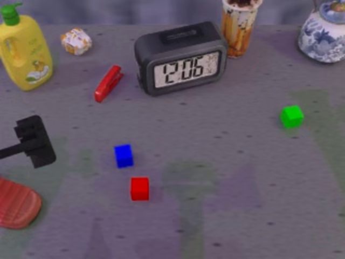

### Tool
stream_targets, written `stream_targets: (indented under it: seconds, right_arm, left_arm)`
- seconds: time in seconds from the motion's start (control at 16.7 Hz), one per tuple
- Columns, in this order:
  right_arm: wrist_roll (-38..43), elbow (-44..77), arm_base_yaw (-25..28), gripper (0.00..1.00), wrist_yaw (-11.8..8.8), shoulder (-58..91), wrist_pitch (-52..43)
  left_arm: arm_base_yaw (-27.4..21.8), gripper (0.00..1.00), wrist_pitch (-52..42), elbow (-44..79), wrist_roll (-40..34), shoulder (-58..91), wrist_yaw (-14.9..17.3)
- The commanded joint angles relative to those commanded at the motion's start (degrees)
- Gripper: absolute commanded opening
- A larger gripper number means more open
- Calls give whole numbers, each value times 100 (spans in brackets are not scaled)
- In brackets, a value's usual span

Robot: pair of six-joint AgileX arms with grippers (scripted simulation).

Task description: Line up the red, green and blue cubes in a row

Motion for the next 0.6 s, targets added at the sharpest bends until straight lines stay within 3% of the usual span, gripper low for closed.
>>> stream_targets:
  seconds: [0.3, 0.6]
  right_arm:
    - [-31, 2506, 246, 100, 15, 3152, -1646]
    - [-46, 4460, 433, 100, 13, 5252, -2806]
  left_arm:
    - [743, 100, 1320, -1762, 1049, -2276, 58]
    - [1188, 100, 2384, -2883, 2058, -3966, 156]
